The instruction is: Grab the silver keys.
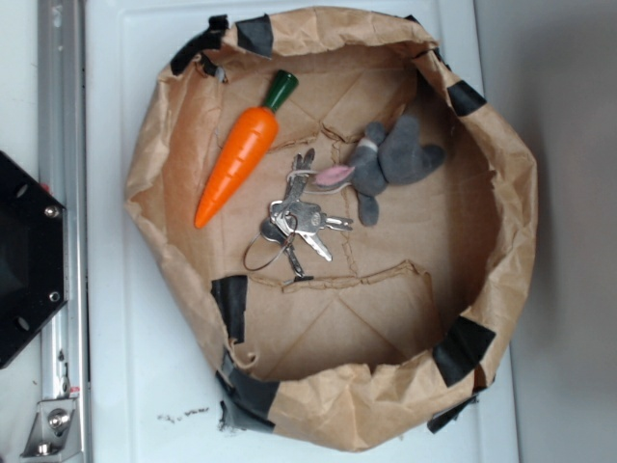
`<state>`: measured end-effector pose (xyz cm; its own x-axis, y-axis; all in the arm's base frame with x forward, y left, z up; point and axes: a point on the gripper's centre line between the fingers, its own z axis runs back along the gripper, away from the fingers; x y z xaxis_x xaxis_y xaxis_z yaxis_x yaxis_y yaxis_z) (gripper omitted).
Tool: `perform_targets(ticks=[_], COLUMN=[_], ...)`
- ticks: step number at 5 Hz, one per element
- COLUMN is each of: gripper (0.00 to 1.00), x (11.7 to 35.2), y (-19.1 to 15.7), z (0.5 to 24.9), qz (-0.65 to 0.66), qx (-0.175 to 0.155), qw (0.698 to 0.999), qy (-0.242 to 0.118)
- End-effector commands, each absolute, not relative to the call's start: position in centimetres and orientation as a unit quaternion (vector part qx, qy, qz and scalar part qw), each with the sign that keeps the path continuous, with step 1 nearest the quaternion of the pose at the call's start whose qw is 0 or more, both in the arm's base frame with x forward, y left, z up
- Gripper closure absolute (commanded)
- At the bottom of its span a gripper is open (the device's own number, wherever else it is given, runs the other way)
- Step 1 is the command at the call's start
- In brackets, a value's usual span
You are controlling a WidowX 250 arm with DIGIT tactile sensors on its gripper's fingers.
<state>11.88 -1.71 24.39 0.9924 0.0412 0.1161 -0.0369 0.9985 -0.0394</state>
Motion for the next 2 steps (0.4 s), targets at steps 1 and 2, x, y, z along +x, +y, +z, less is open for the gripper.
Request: perform_targets(ticks=[1,2], gripper=[0.0,0.0], x=[11.9,15.4], y=[-1.7,-2.0], z=[24.4,23.5], qz=[0.02,0.082], qx=[-0.019,-0.003], qw=[0.998,0.995], qy=[-0.059,-0.064])
